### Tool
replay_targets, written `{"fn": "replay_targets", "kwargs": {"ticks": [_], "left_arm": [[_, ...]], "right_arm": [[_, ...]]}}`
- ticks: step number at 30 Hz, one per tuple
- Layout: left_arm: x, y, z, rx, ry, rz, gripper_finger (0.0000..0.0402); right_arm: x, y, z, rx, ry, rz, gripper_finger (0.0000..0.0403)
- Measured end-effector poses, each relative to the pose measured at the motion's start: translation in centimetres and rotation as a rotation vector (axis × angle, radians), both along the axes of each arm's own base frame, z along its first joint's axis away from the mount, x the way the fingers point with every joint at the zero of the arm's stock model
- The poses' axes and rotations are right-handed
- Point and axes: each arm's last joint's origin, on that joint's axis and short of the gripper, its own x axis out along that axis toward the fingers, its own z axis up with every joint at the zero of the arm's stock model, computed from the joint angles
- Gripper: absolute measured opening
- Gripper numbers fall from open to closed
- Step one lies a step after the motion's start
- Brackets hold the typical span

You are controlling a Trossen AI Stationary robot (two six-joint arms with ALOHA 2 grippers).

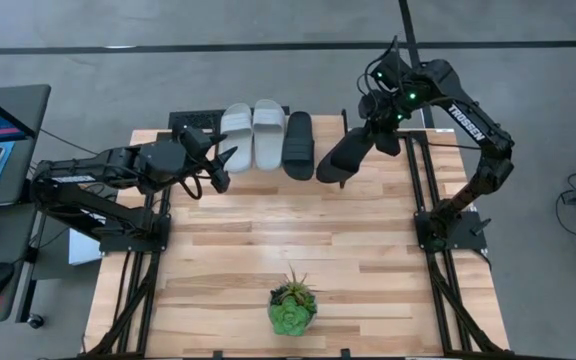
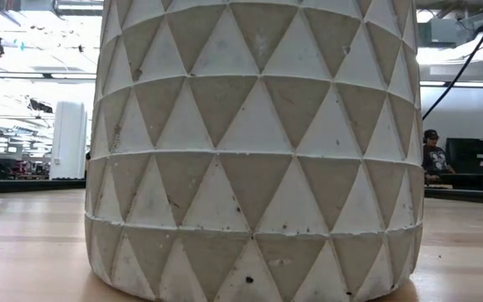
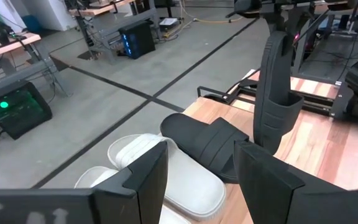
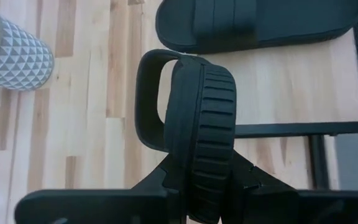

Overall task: Pick and place slides into the shelf
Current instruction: Put the black slide on the shelf

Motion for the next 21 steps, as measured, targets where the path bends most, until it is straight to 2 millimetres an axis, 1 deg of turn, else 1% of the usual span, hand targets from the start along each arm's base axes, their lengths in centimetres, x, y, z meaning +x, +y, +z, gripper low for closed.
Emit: {"fn": "replay_targets", "kwargs": {"ticks": [5,10,16,21], "left_arm": [[0.0,0.0,0.0,0.000,0.000,0.000,0.0174],[0.0,0.0,0.0,0.005,0.000,0.011,0.0174],[0.0,0.0,0.0,0.005,-0.003,0.013,0.0174],[0.0,0.0,0.2,0.005,-0.025,0.015,0.0174]], "right_arm": [[0.0,0.4,1.3,-0.055,-0.030,0.021,0.0042],[-0.4,0.4,2.3,-0.090,-0.062,0.017,0.0042],[-0.8,-0.2,2.2,-0.097,-0.066,0.011,0.0042],[0.2,-1.4,1.1,-0.066,-0.042,0.015,0.0042]]}}
